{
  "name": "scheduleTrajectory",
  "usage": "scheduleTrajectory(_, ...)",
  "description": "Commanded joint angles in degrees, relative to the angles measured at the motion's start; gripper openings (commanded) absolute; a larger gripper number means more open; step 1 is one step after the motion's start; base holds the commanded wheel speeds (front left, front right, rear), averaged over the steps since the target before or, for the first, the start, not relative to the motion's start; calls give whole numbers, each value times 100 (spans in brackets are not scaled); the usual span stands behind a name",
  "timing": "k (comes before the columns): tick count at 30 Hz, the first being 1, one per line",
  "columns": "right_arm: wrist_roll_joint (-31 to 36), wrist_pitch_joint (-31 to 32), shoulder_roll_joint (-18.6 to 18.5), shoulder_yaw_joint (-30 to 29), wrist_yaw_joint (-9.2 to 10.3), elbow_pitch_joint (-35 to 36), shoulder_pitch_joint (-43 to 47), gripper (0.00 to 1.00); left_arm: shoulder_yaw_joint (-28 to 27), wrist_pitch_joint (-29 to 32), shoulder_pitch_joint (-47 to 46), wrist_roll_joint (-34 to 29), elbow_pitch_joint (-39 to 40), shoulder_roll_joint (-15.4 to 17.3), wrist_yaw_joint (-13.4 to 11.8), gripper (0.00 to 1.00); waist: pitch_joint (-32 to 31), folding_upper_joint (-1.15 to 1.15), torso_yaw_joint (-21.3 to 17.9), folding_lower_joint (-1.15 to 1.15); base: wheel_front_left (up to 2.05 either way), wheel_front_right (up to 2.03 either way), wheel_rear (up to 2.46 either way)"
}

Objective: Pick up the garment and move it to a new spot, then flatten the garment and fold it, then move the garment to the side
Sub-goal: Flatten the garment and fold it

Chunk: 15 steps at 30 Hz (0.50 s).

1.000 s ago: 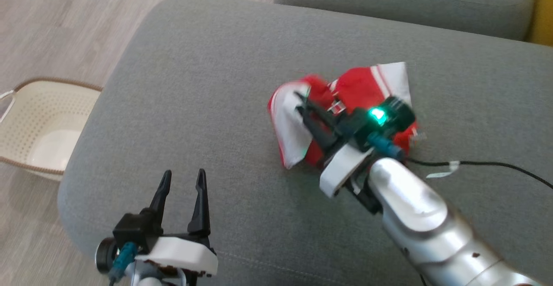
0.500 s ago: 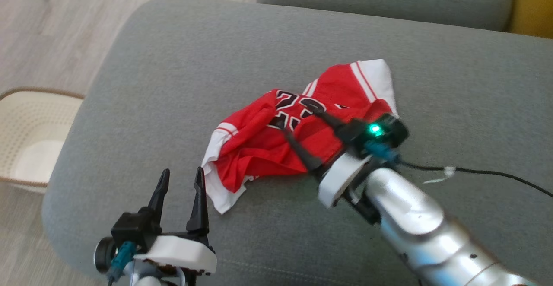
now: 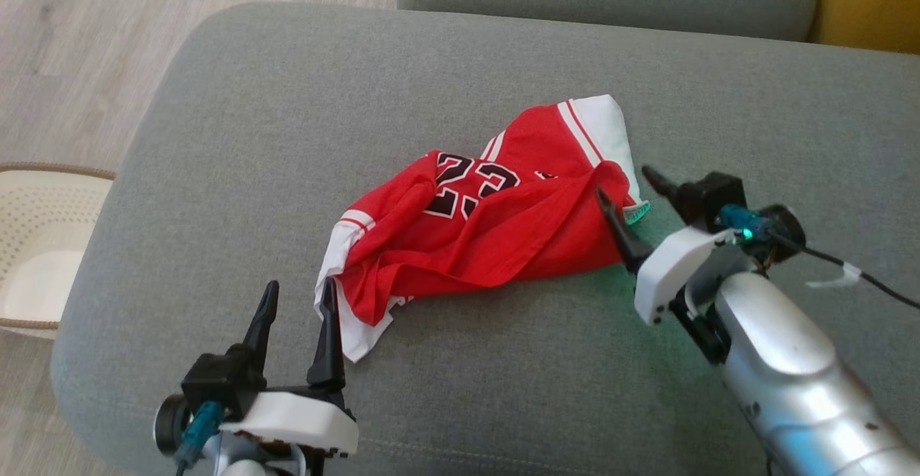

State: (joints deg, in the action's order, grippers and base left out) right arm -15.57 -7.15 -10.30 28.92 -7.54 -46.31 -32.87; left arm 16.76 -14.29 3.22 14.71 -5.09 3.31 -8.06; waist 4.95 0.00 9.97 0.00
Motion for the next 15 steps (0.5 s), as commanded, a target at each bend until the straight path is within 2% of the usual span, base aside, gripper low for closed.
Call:
scheduleTrajectory(1,-83,40,-5,97,5,214,10,100,-180,-71,-170,-20,212,-30,-17,100,8,0,7,0,0,0,0)
scheduleTrajectory(7,-695,617,-204,364,5,519,257,100,-156,-71,-220,1,210,-36,-12,100,82,0,45,0,0,0,0)
scheduleTrajectory(12,-1002,726,-293,541,5,597,248,100,-140,-71,-256,0,186,-38,-8,100,99,0,129,0,0,0,0)
scheduleTrajectory(13,-1045,712,-307,578,5,609,233,67,-143,-71,-257,-2,182,-39,-10,100,94,0,144,0,0,0,0)
scheduleTrajectory(15,-1104,646,-353,653,5,632,189,18,-155,-71,-251,-6,176,-39,-14,100,80,0,165,0,0,0,0)
